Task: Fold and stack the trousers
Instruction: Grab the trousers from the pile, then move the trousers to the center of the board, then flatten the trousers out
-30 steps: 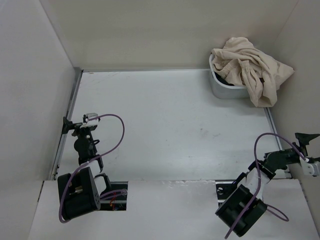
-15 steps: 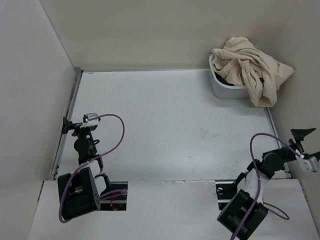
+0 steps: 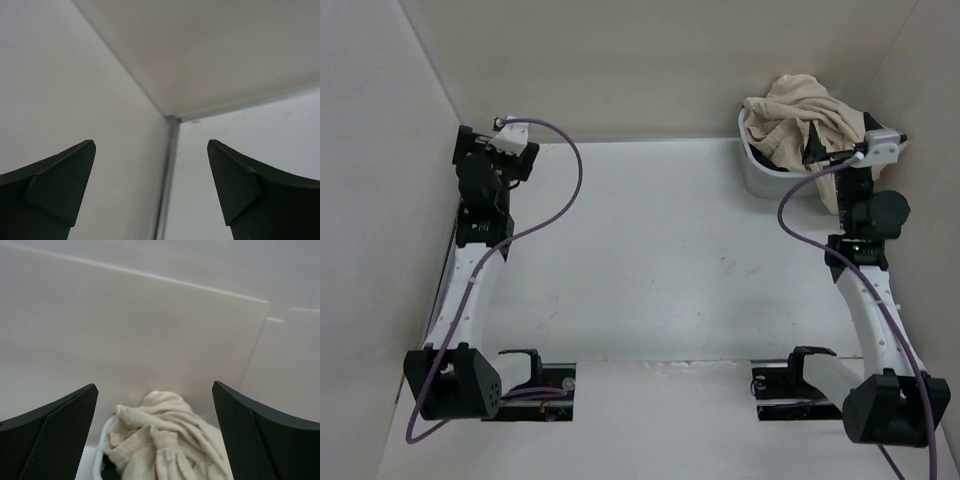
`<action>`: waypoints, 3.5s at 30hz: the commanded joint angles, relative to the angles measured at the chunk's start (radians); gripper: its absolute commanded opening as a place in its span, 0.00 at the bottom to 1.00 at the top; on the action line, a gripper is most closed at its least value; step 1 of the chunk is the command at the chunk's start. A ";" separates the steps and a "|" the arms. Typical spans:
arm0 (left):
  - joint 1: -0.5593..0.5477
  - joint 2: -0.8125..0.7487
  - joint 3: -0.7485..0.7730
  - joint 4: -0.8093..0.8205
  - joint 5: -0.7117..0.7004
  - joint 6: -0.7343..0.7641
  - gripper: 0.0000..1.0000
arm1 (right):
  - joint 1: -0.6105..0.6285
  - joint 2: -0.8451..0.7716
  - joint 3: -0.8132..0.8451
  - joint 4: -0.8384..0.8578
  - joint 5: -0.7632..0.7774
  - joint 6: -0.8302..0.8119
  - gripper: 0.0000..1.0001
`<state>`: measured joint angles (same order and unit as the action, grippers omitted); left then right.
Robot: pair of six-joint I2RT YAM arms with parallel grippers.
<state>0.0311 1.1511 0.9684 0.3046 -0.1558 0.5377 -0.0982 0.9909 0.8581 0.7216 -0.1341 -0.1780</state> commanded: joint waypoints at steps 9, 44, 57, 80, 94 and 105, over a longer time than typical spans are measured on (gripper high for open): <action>-0.191 0.265 0.299 -0.967 0.499 -0.315 0.96 | -0.041 0.501 0.570 -0.623 -0.006 0.114 1.00; -0.073 0.268 0.239 -0.860 0.435 -0.360 0.94 | 0.200 0.807 1.189 -1.010 0.264 0.071 0.00; 0.330 0.099 0.174 -0.624 0.429 -0.588 0.95 | 1.090 0.826 1.671 -0.731 0.073 -0.045 0.00; 0.361 0.114 0.185 -0.625 0.412 -0.394 0.96 | 0.538 0.440 0.489 -0.799 0.226 0.534 0.01; -0.127 -0.128 -0.112 -1.068 0.266 0.215 0.95 | 0.335 0.226 0.000 -0.965 0.289 0.774 1.00; -0.398 -0.280 -0.234 -1.174 0.202 0.145 0.95 | 0.255 0.515 -0.038 -0.781 0.191 0.907 0.92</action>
<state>-0.3428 0.8783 0.7284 -0.8364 0.0635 0.6880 0.1600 1.4773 0.7433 -0.1631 0.1062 0.6895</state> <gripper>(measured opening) 0.952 0.935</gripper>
